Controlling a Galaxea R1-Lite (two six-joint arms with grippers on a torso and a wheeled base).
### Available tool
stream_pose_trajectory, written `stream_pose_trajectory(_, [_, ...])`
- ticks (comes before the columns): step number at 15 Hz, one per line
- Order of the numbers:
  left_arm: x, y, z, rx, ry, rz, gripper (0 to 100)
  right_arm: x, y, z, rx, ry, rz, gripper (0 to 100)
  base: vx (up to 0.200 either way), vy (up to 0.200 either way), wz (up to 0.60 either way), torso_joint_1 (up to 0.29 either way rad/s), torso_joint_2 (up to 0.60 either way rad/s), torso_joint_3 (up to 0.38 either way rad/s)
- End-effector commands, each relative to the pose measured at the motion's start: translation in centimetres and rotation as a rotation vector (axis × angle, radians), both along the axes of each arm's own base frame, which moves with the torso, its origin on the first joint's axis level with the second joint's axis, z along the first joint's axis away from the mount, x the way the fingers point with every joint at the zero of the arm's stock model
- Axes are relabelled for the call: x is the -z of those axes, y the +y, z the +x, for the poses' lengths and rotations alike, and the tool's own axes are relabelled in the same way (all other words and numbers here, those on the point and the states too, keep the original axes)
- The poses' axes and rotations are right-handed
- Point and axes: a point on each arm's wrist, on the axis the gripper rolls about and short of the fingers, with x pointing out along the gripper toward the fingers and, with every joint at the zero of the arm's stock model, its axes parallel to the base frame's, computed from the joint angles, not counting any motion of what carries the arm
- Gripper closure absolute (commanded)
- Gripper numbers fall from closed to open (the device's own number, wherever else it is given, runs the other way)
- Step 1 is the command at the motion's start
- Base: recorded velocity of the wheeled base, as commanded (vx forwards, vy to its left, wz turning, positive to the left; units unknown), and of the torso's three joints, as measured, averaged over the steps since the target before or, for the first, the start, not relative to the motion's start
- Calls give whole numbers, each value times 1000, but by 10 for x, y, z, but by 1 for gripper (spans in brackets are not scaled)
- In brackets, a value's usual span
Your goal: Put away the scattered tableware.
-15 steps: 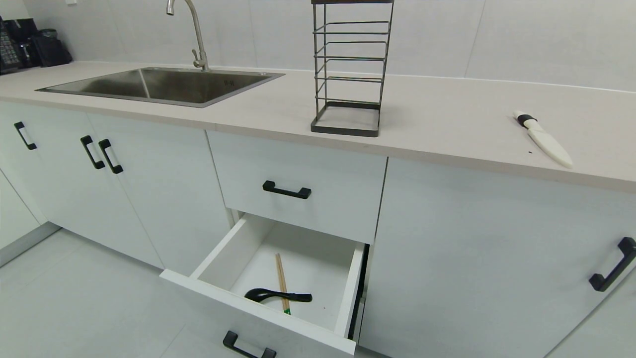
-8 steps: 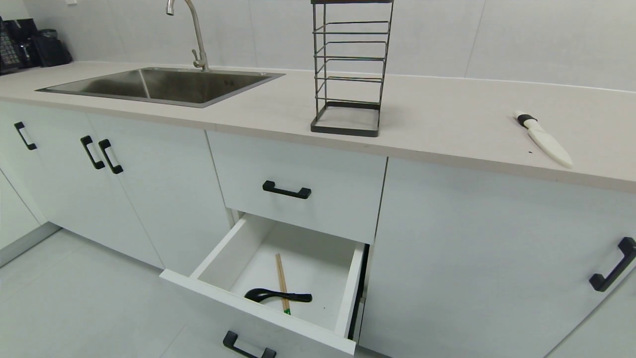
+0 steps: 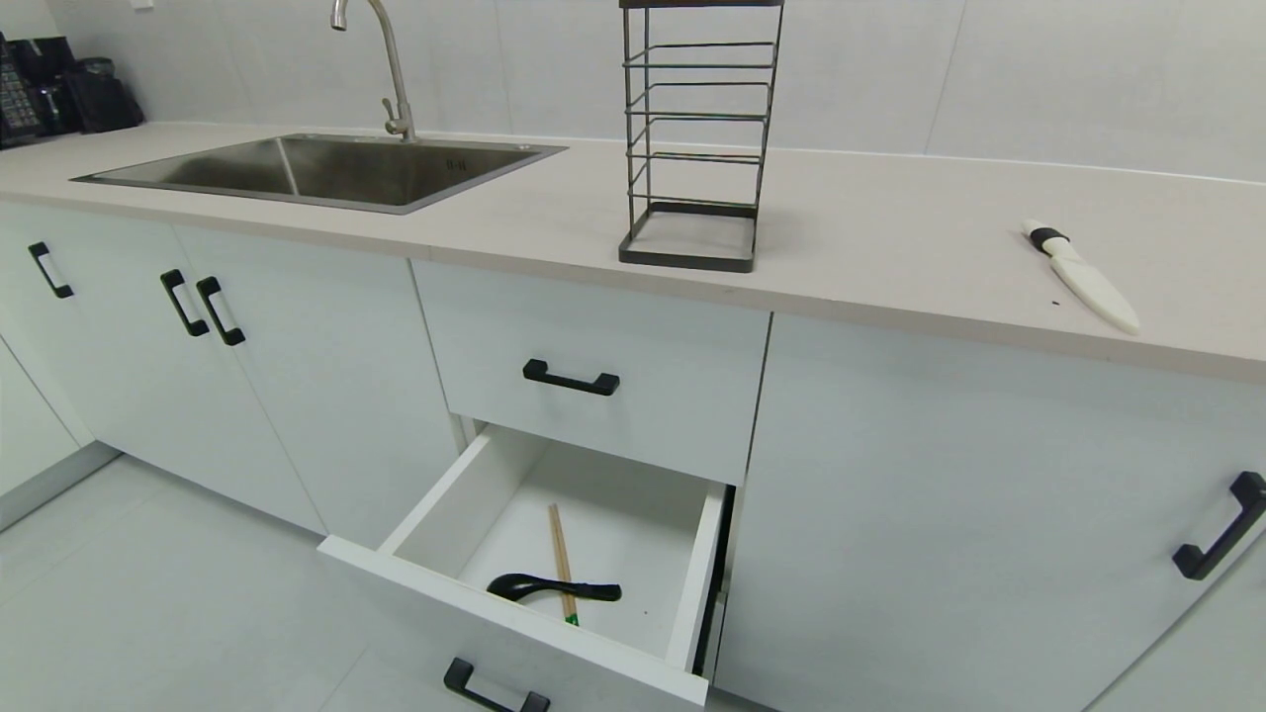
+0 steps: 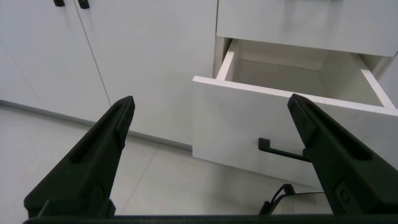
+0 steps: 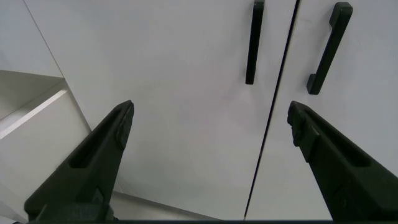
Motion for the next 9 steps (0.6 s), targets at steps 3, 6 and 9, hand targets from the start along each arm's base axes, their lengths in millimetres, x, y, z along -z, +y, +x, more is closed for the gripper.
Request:
stream_pose_trajectory(3, [-16, 0, -2, 12, -138, 37, 0, 0, 0, 0, -1, 2, 1, 0, 0, 0, 0, 0, 0, 0])
stream_pose_trajectory(6, [-69, -1, -22, 10, -394, 34, 0, 0, 0, 0, 0, 2, 1, 0, 0, 0, 0, 0, 0, 0])
stream_pose_trajectory(9, [-88, -2, -16, 142, -155, 27, 0, 0, 0, 0, -1, 2, 1, 0, 0, 0, 0, 0, 0, 0])
